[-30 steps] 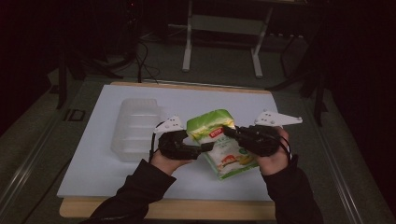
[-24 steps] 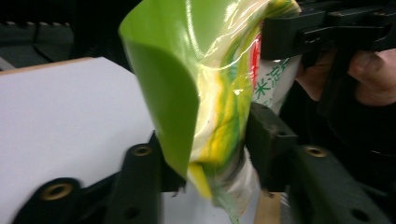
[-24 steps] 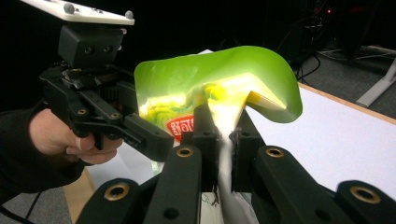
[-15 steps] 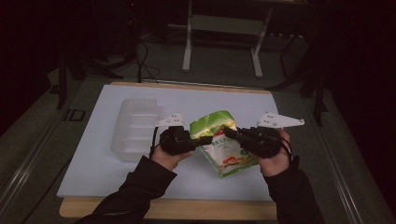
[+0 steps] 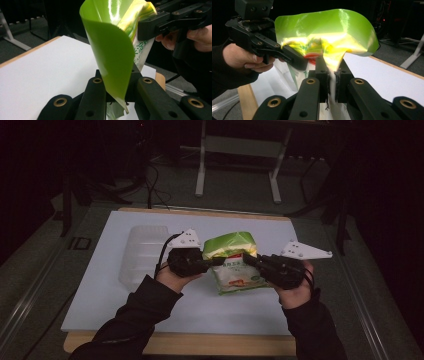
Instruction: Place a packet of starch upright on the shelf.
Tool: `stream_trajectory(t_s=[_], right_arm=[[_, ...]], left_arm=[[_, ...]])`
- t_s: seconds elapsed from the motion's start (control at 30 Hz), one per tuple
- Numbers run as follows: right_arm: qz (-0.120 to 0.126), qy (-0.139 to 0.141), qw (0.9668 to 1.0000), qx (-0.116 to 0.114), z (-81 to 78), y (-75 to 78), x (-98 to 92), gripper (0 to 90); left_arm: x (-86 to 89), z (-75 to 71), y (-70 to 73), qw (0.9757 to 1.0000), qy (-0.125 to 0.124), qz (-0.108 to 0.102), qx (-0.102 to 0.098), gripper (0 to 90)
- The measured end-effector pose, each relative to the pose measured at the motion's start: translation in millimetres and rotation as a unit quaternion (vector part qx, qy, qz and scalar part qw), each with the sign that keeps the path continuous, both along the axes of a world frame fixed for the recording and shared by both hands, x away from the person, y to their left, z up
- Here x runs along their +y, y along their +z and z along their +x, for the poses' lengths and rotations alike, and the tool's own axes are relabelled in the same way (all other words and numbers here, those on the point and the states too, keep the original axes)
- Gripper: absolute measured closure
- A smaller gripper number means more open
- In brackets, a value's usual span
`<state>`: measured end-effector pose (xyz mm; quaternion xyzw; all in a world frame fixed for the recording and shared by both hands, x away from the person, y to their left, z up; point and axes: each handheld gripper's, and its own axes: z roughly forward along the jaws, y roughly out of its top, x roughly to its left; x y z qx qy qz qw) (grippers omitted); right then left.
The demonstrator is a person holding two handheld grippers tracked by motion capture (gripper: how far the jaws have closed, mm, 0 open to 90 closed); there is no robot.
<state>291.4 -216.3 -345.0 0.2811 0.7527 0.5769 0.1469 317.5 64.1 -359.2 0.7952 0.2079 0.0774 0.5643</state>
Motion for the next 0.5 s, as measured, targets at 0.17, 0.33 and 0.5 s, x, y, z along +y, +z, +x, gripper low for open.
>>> stream_trajectory(t_s=[0.17,0.33,0.5], right_arm=[[0.024,-0.008,0.9996,-0.011,-1.3,2.4,-6.7,63.2],[0.053,-0.024,0.9979,-0.028,-4.1,7.3,-22.3,42.4],[0.066,-0.022,0.9974,-0.021,-1.5,-0.4,-34.8,16.5]], left_arm=[[4.7,2.8,15.0,0.9994,-0.002,0.026,-0.023,83.5],[19.8,8.6,30.3,0.9983,0.01,0.038,-0.043,83.6],[43.7,16.6,42.3,0.9953,0.007,0.04,-0.087,83.5]])
